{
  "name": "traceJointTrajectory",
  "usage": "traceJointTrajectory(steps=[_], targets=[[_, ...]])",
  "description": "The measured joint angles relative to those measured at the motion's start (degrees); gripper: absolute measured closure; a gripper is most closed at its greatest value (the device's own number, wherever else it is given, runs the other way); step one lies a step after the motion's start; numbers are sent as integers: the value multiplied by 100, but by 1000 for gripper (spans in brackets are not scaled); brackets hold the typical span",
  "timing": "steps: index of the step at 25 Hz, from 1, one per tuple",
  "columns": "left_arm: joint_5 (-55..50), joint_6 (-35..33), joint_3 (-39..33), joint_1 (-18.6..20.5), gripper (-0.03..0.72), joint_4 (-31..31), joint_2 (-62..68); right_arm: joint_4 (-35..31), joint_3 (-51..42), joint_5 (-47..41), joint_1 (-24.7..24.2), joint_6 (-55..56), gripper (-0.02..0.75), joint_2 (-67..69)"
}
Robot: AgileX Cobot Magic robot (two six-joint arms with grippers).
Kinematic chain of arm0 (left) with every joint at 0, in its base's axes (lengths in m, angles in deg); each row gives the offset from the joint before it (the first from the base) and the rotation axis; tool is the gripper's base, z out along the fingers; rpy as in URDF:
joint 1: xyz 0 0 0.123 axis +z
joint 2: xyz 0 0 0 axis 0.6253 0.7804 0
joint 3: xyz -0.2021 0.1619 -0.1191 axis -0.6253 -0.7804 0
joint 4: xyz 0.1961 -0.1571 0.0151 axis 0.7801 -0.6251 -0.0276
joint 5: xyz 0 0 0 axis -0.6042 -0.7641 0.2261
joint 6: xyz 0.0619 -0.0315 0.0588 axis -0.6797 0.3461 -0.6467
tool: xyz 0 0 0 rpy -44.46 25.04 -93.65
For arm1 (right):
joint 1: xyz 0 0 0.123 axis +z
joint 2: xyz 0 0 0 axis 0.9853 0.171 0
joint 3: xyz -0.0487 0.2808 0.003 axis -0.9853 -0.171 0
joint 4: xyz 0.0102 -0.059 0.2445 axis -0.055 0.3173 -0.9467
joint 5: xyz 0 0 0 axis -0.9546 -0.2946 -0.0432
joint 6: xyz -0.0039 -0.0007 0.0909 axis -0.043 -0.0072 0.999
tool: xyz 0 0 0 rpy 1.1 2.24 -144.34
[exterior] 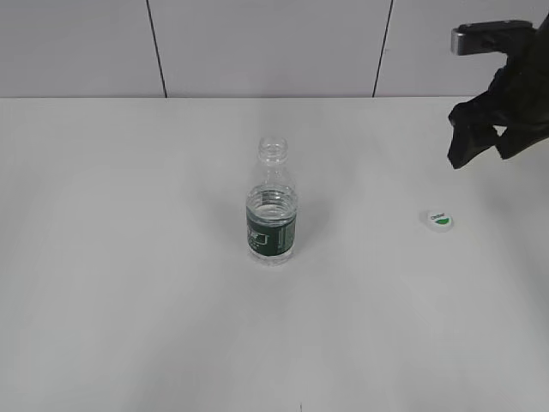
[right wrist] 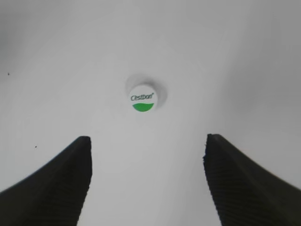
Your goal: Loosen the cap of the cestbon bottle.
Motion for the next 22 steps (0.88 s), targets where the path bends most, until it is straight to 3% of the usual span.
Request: traceJointTrajectory(steps=[13, 22], targets=[[0, 0, 0, 0, 253, 0, 0, 812, 198, -429, -434, 663, 174, -463], [0, 0, 0, 0, 253, 0, 0, 923, 198, -566, -466, 780, 174, -1724]])
